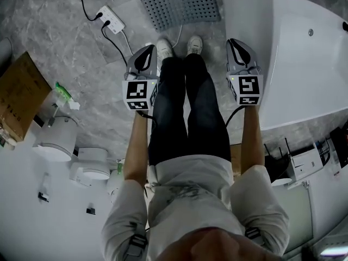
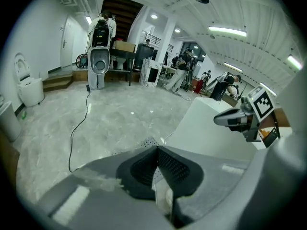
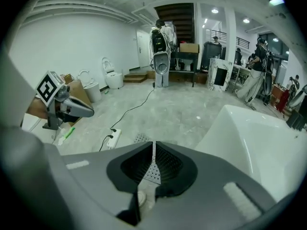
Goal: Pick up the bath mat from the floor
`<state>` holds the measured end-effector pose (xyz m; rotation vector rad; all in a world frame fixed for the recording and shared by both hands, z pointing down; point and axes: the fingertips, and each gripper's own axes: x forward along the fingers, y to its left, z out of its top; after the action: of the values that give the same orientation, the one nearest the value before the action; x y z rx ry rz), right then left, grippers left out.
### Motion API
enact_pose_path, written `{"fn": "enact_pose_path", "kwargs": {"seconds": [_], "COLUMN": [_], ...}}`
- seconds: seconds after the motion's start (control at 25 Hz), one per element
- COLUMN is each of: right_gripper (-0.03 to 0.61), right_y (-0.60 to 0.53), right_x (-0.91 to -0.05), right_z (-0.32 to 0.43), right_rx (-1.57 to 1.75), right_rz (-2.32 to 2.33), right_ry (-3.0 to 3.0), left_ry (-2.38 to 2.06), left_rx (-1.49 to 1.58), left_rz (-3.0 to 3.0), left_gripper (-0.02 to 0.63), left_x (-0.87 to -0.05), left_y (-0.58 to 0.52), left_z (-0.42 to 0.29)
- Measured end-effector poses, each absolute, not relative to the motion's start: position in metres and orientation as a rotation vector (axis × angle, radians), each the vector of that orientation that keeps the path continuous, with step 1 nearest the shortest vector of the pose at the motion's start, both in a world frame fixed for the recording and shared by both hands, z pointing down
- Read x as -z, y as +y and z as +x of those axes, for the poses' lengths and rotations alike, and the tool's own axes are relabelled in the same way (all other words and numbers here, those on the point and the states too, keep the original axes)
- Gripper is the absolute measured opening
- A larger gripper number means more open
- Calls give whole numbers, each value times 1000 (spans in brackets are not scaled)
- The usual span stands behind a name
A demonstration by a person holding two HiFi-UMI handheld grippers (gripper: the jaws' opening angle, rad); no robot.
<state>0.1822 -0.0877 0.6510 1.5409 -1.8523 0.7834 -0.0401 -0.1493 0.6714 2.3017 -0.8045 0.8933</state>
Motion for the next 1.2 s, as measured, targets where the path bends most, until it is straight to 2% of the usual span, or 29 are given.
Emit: {"fn": "enact_pose_path", "kwargs": {"seconds": [0.88,1.2], "right_gripper": [48,55], "right_y": [-81,-79], "right_x": [-828,-886], "right_z": [190,200], "right_rx": [-924,-933], "right_rz": [1428,1405], "right_ry": [-1701,-1655], "left_ry": [-744,-723], "left_rx": [-1082,-1129], "left_rz": [2143,2104], "left_gripper": [11,45], "left_x": [-849,-910], "left_y": [-161,-161], "left_z": [-65,-73]}}
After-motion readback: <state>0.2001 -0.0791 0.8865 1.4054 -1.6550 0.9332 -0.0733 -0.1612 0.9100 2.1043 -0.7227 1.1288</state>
